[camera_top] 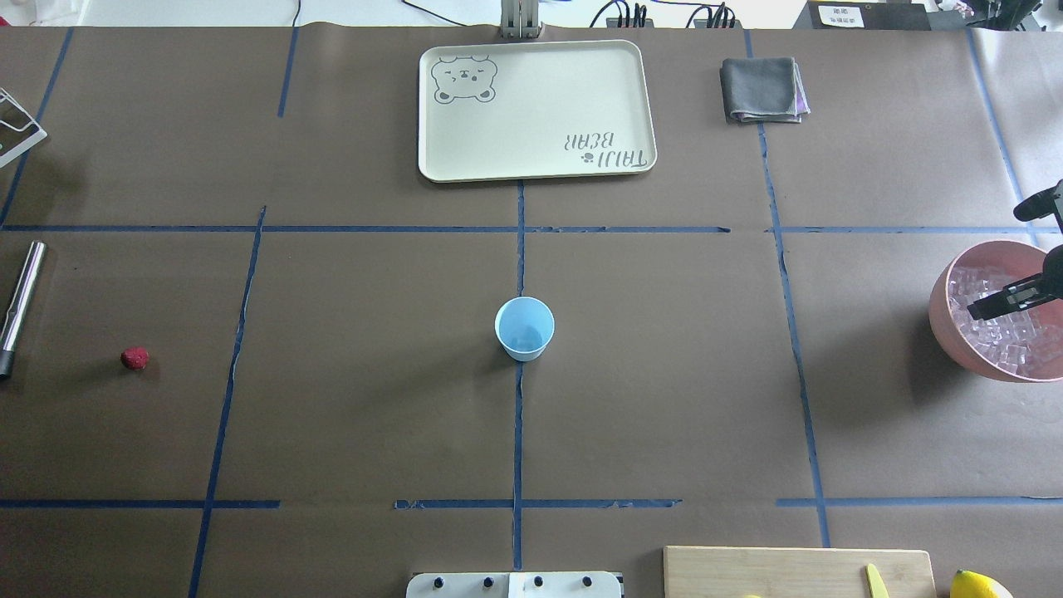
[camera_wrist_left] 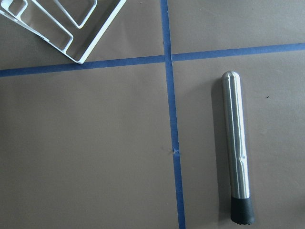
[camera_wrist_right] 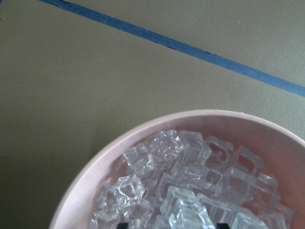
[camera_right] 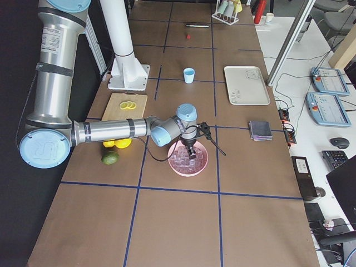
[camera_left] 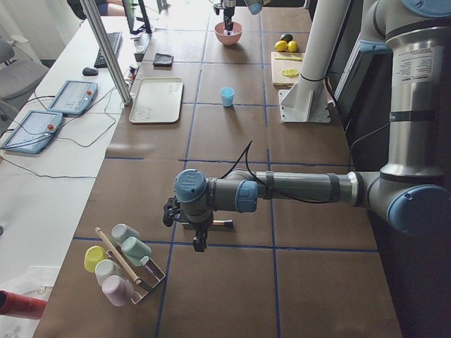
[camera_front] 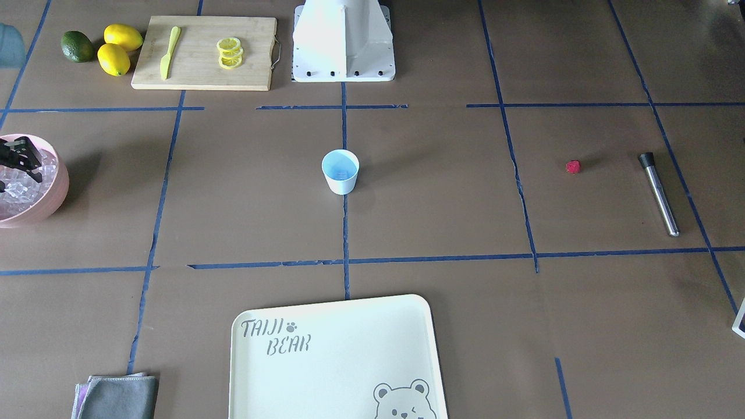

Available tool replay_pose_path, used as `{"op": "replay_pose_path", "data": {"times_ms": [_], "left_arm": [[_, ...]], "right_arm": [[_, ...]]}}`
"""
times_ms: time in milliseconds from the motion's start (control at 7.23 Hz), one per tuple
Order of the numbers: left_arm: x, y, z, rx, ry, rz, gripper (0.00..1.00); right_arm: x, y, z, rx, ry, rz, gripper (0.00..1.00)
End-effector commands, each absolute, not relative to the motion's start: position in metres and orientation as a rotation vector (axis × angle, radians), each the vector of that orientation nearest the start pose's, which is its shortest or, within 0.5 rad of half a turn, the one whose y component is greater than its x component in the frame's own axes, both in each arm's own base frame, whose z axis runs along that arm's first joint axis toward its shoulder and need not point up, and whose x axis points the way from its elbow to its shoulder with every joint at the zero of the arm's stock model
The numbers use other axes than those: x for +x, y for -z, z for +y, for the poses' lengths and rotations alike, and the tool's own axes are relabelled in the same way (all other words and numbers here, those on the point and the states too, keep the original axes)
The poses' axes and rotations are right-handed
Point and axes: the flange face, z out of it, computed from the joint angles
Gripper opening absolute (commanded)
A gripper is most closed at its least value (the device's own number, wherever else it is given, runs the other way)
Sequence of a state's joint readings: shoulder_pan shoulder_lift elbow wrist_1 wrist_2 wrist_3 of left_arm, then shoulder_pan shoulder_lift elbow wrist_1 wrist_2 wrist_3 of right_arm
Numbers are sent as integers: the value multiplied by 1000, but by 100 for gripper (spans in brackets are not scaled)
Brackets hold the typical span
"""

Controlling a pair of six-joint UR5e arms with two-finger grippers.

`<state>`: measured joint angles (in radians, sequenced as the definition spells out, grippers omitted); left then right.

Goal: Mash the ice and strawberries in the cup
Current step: 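Return the right gripper to the pink bowl and grasp another ice cube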

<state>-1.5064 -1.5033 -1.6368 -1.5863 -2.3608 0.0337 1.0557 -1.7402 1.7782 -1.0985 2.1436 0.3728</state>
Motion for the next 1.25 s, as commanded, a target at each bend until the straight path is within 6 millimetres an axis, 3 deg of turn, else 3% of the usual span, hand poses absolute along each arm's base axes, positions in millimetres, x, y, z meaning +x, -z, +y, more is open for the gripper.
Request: {"op": "replay_pose_path", "data": {"times_ms": [0,415,692,1107], "left_arm": [[-33,-655,-467,2,-99,790,100],[-33,-654,-468,5,-100,791,100],[-33,-654,-468,5,-100,791,100],[-33,-654,-468,5,-100,791,100]], "right_arm": [[-152,-592,-430,213,283,-711,66],[-153,-591,-431,215,285,-710,65],[-152,-591,-430,215,285,-710,58],[-151,-592,-430,214,283,-710,25]]}}
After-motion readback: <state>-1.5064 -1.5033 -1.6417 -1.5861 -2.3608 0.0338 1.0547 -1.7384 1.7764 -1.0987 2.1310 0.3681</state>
